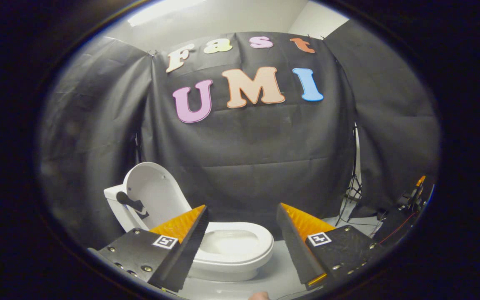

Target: Open the toilet lid.

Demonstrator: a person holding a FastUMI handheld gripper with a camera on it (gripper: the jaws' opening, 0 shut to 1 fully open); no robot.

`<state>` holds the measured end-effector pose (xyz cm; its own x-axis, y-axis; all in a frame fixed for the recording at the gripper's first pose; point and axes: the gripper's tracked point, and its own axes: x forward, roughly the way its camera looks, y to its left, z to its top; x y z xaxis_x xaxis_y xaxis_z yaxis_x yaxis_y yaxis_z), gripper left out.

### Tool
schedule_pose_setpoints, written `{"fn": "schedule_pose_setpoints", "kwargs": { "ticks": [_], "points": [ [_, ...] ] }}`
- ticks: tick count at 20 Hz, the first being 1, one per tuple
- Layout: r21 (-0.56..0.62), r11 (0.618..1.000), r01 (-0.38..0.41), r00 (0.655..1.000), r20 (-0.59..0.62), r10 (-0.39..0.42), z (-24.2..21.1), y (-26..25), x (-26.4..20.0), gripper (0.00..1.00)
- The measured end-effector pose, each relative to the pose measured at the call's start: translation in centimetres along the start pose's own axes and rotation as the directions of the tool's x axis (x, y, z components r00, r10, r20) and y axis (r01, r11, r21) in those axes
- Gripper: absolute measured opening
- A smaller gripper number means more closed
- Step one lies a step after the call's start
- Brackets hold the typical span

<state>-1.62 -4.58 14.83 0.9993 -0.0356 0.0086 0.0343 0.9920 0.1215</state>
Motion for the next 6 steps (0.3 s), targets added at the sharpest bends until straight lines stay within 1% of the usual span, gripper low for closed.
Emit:
{"fn": "schedule_pose_setpoints", "kwargs": {
  "ticks": [6],
  "points": [
    [0.014, 1.0, 0.009, 1.0, -0.011, -0.009, -0.1, -0.11, 0.36, 0.97]
  ]
}}
